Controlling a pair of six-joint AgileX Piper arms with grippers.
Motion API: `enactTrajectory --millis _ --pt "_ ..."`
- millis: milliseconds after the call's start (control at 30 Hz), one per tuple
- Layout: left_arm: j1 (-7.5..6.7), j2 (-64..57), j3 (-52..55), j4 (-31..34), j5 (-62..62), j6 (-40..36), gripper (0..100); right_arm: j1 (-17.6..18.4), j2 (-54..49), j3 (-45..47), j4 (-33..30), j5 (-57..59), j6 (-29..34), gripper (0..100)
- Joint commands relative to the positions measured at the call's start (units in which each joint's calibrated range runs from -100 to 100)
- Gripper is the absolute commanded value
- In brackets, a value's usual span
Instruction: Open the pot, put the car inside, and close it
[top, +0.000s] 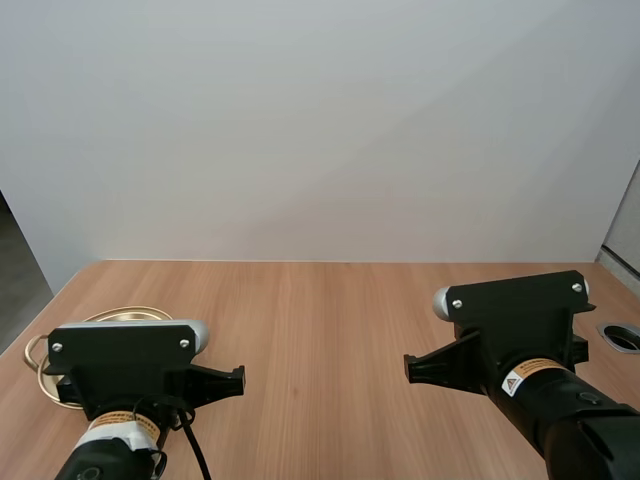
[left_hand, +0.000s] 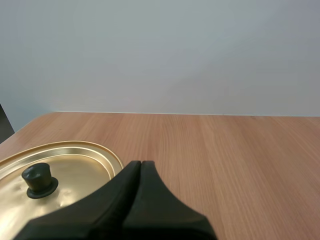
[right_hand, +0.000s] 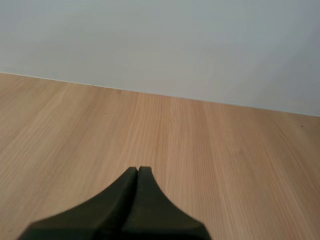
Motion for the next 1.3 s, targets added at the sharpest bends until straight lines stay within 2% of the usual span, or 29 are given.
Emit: enactTrajectory --millis 0,67,200,267,367,600,1267 --pt "0.06 0.0 0.0 0.0 0.0 0.0 0 0.0 0.0 0.2 0.0 -0.4 0.1 0" --pt "0.06 0.0 0.0 0.0 0.0 0.0 0 0.0 0.0 0.6 0.7 -1.6 0.1 0" --pt "0.06 0.0 0.0 0.0 0.0 0.0 0 0.0 0.0 6.6 0.8 -16.1 0.1 0" --pt "0.06 0.0 0.0 0.0 0.0 0.0 0 0.0 0.0 9.3 0.8 -18.9 0.1 0" --pt "0.06 0.0 0.0 0.0 0.0 0.0 0 0.0 0.0 12.3 1.0 -19.6 0.1 0" --pt "0.06 0.0 0.0 0.0 0.0 0.0 0 0.0 0.0 12.5 3.6 -20.3 0.1 0" --pt "0.06 0.0 0.0 0.0 0.0 0.0 0 0.0 0.0 12.5 2.7 -20.3 0.1 0"
